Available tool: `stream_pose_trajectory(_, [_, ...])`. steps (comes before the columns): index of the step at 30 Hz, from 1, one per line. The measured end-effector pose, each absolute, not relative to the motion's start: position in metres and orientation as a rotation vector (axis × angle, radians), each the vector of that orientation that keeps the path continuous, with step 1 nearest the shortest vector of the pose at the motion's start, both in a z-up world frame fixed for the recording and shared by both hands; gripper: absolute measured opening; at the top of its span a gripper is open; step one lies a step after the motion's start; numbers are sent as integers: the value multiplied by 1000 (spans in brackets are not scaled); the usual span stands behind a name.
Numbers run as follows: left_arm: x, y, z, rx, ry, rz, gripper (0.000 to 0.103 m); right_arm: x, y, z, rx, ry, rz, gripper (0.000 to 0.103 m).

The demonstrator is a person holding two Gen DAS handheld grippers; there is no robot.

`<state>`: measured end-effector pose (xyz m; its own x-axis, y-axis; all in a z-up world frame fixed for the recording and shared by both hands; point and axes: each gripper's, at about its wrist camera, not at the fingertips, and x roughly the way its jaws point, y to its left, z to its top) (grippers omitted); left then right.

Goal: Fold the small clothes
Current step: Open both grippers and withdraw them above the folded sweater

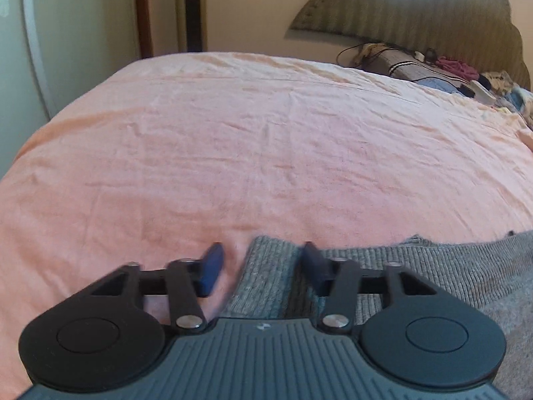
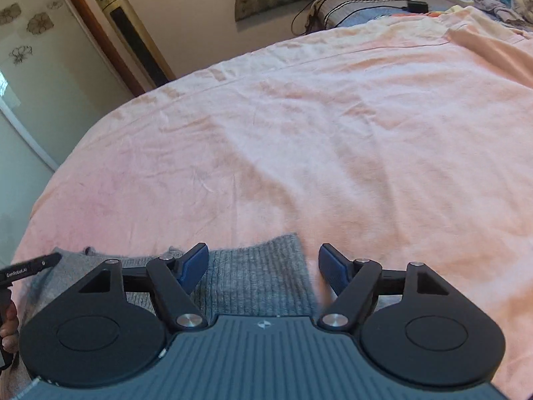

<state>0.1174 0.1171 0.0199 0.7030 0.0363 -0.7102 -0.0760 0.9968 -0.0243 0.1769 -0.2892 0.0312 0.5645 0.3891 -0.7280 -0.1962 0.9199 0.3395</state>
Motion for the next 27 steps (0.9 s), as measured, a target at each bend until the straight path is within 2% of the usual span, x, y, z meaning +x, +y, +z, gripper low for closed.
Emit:
stream_pose_trajectory(1, [112, 116, 22, -40, 765, 63, 4, 178, -286, 31, 239, 939, 375, 13])
stream_pose_trajectory(4, [103, 124, 22, -12, 716, 137, 4, 174, -295, 39, 278, 865, 348, 14])
stream_pose_trajectory(9, [103, 123, 13, 53, 705, 149, 5, 170, -304, 20, 342, 846, 309, 13])
stream_pose_trajectory(10, [103, 120, 16, 73, 705, 152, 7, 169, -303, 21, 347, 848, 308, 17])
stream_pose_trajectory(11, [103, 118, 22, 76, 701, 149, 8, 167, -303, 25, 360, 853, 306, 30])
stream_pose_trajectory(12, [100, 117, 29, 67, 691, 146, 8, 162, -302, 32, 361, 845, 287, 38])
stream_pose_trajectory(13, [94, 115, 39, 55, 668, 147, 10, 155, -301, 43, 344, 801, 273, 53])
stream_pose_trajectory(14, [87, 111, 48, 39, 637, 147, 15, 146, -299, 53, 322, 743, 273, 62])
stream_pose_trajectory(15, [82, 107, 54, 29, 613, 128, 19, 138, -295, 62, 311, 695, 288, 66])
stream_pose_trajectory(16, [80, 99, 58, 26, 601, 98, 36, 134, -290, 68, 315, 677, 312, 70])
stream_pose_trajectory(17, [81, 88, 58, 30, 608, 72, 62, 133, -282, 69, 317, 681, 336, 71])
stream_pose_trajectory(18, [83, 77, 54, 41, 618, 58, 71, 133, -273, 68, 302, 695, 353, 71])
stream_pose_trajectory(19, [85, 68, 48, 55, 620, 48, 74, 135, -260, 63, 259, 715, 360, 74])
stream_pose_trajectory(23, [98, 64, 10, 39, 710, 85, 75, 145, -232, 25, 44, 814, 259, 78])
stream_pose_trajectory(24, [98, 71, 9, -11, 717, 73, 76, 137, -235, 17, -5, 739, 271, 79])
stream_pose_trajectory(25, [98, 76, 10, -30, 720, 69, 77, 135, -240, 13, -7, 735, 261, 88])
stream_pose_trajectory(27, [97, 74, 8, -19, 720, 64, 78, 137, -251, 15, 72, 728, 255, 87])
